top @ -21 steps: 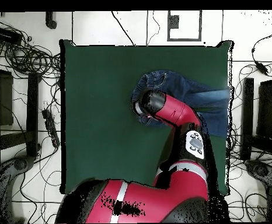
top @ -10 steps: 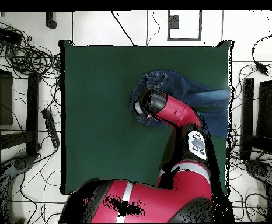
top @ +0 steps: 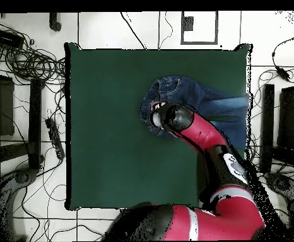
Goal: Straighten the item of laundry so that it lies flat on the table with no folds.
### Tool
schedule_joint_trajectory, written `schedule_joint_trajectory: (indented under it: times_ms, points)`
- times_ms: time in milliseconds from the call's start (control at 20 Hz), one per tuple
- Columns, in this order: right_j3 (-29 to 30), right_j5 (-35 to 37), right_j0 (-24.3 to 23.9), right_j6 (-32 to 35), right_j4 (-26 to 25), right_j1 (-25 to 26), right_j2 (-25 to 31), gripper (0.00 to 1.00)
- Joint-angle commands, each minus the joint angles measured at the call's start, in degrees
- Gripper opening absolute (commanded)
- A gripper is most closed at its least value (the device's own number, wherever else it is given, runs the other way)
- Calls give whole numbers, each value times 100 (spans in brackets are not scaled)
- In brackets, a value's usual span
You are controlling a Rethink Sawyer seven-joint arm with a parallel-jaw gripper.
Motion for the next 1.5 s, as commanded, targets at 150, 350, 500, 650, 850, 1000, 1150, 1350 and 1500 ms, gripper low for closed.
schedule_joint_trajectory:
  times_ms: [150,350,500,650,850,1000,1150,1350,1500]
  points:
    - [1121,-847,-518,-526,-492,39,1754,0]
    - [1261,-1285,-916,-477,-820,196,2287,0]
    - [1424,-1466,-1212,-358,-1006,261,2689,0]
    - [1525,-1542,-1407,-234,-1209,286,2949,0]
    - [1647,-1695,-1578,-86,-1417,324,3273,0]
    - [1783,-1674,-1638,61,-1489,214,3415,0]
    - [1892,-1647,-1676,162,-1534,88,3477,0]
    - [2015,-1830,-1736,254,-1639,36,3631,0]
    - [2051,-1863,-1704,337,-1640,1,3649,0]
